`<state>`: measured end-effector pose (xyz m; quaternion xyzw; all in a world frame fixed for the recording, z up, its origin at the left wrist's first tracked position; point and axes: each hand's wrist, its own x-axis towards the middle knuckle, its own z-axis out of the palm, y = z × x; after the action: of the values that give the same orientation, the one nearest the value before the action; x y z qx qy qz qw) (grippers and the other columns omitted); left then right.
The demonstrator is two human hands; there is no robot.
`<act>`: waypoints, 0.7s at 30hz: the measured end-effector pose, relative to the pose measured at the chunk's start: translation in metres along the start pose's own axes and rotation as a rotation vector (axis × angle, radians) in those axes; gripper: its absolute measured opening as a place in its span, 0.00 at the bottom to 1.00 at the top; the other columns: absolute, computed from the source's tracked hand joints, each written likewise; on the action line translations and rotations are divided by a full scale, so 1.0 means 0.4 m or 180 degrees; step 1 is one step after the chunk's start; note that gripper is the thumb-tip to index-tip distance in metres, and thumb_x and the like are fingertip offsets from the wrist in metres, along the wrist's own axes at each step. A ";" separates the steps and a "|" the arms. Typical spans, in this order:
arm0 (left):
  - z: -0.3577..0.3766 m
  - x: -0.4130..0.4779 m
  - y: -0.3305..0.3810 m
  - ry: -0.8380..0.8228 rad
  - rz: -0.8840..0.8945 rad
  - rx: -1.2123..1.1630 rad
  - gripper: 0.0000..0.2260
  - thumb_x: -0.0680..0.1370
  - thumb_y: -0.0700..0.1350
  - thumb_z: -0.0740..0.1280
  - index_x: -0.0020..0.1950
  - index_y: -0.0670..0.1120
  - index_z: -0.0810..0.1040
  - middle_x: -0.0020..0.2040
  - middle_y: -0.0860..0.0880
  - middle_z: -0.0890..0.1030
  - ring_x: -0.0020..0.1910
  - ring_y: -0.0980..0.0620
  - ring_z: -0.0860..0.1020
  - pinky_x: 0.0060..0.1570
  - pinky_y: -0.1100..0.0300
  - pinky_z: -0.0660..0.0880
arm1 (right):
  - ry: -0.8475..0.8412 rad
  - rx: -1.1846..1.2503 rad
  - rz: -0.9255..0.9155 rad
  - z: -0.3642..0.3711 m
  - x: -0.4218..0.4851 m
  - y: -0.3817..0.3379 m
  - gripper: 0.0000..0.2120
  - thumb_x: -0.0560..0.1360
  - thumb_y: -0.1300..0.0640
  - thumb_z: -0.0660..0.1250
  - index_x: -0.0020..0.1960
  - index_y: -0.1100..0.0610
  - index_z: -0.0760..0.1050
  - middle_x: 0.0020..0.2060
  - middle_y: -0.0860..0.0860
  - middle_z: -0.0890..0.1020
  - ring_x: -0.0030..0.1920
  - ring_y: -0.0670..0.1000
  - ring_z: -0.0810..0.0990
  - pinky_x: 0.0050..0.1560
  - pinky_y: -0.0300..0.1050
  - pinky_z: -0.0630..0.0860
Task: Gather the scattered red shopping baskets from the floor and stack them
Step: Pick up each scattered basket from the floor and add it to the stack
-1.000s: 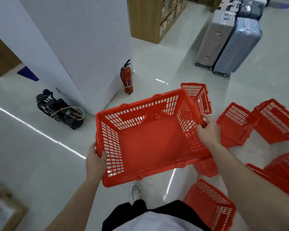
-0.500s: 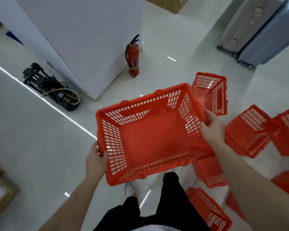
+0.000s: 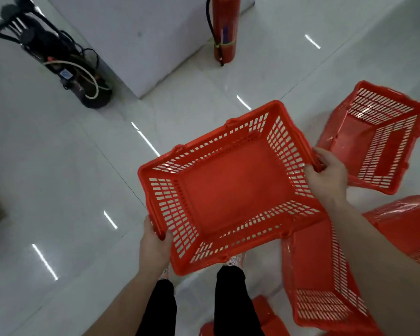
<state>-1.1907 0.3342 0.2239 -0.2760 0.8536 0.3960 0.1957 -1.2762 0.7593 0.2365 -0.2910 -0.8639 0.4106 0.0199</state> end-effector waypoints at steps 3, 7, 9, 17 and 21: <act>0.095 0.020 -0.047 0.0064 -0.0097 -0.0045 0.25 0.77 0.45 0.70 0.71 0.58 0.65 0.52 0.63 0.80 0.46 0.62 0.81 0.43 0.61 0.76 | 0.0014 -0.0012 -0.0045 0.066 0.060 0.090 0.21 0.69 0.59 0.68 0.63 0.53 0.79 0.48 0.41 0.80 0.48 0.34 0.75 0.47 0.18 0.64; 0.182 0.062 -0.109 0.0120 -0.0203 0.0015 0.27 0.77 0.44 0.70 0.71 0.59 0.64 0.52 0.63 0.79 0.46 0.63 0.80 0.43 0.62 0.75 | -0.0137 -0.0086 0.0006 0.152 0.101 0.187 0.21 0.70 0.58 0.67 0.63 0.51 0.79 0.49 0.45 0.85 0.47 0.41 0.80 0.48 0.32 0.71; 0.211 0.092 -0.134 0.0071 -0.0279 0.0034 0.27 0.77 0.45 0.71 0.71 0.59 0.64 0.52 0.63 0.79 0.46 0.62 0.81 0.45 0.58 0.77 | -0.0246 -0.0174 0.0049 0.189 0.108 0.223 0.22 0.70 0.55 0.66 0.64 0.50 0.77 0.49 0.45 0.84 0.46 0.43 0.80 0.47 0.37 0.72; 0.251 0.152 -0.155 -0.0526 -0.0373 0.0855 0.43 0.75 0.58 0.72 0.81 0.45 0.53 0.74 0.45 0.70 0.65 0.44 0.75 0.60 0.51 0.74 | -0.1092 -0.1265 0.0502 0.222 0.095 0.328 0.36 0.69 0.48 0.74 0.72 0.59 0.66 0.64 0.64 0.74 0.64 0.66 0.73 0.64 0.57 0.71; 0.186 0.118 -0.009 -0.0738 -0.0157 0.1150 0.40 0.74 0.60 0.71 0.80 0.45 0.59 0.76 0.44 0.67 0.70 0.44 0.71 0.66 0.46 0.70 | -0.1252 -0.1481 0.0740 0.120 0.026 0.255 0.40 0.69 0.45 0.75 0.75 0.60 0.66 0.68 0.64 0.72 0.69 0.65 0.69 0.67 0.59 0.69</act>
<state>-1.2165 0.3757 0.1504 -0.2099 0.8755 0.2607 0.3486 -1.2482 0.7815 0.1290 -0.2995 -0.8829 0.2500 -0.2614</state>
